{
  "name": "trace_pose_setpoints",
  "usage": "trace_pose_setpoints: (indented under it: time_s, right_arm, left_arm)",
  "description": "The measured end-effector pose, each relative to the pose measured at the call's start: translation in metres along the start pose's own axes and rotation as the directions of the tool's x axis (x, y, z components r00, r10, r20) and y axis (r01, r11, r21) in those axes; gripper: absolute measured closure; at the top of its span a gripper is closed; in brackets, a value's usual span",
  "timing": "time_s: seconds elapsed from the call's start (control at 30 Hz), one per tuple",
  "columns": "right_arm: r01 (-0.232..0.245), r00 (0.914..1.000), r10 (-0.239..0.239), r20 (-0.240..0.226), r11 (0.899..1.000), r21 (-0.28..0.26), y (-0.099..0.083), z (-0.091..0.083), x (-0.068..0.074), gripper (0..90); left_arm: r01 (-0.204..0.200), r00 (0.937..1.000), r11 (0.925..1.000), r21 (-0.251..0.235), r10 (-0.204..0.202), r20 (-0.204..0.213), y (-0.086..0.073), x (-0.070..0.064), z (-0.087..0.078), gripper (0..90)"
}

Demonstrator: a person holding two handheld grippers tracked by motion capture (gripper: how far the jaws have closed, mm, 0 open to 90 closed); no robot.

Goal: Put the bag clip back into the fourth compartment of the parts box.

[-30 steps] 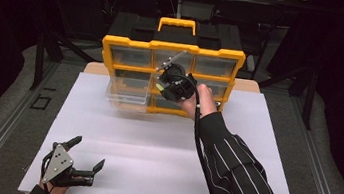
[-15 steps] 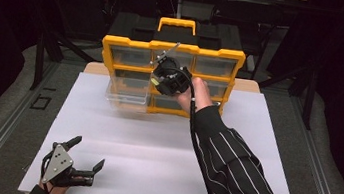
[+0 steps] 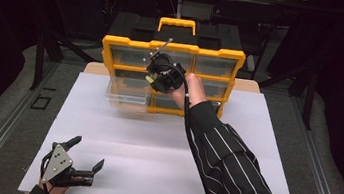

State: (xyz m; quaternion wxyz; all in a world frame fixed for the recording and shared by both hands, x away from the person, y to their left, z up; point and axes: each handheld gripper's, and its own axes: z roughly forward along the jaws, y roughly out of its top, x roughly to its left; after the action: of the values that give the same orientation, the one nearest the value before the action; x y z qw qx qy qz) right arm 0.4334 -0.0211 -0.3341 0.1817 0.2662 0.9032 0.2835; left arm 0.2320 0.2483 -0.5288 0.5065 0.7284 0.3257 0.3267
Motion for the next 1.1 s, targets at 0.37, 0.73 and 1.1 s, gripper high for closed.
trace_pose_setpoints:
  time_s: [0.37,0.73,1.1]
  right_arm:
    - [0.018,0.9998,-0.018,-0.009,1.000,0.004,0.013,0.003,0.005,80.5]
    - [0.036,0.9992,-0.036,-0.018,0.999,0.004,0.026,0.007,0.012,80.5]
    - [0.063,0.9974,-0.062,-0.037,0.998,0.010,0.037,0.014,0.021,80.5]
  left_arm:
    - [0.004,1.0000,1.0000,-0.002,-0.004,0.000,0.000,0.000,0.000,0.2]
    - [0.004,1.0000,1.0000,-0.001,-0.004,0.002,0.000,0.000,-0.001,0.2]
    - [0.002,1.0000,1.0000,-0.003,-0.002,0.004,0.000,0.000,0.000,0.2]
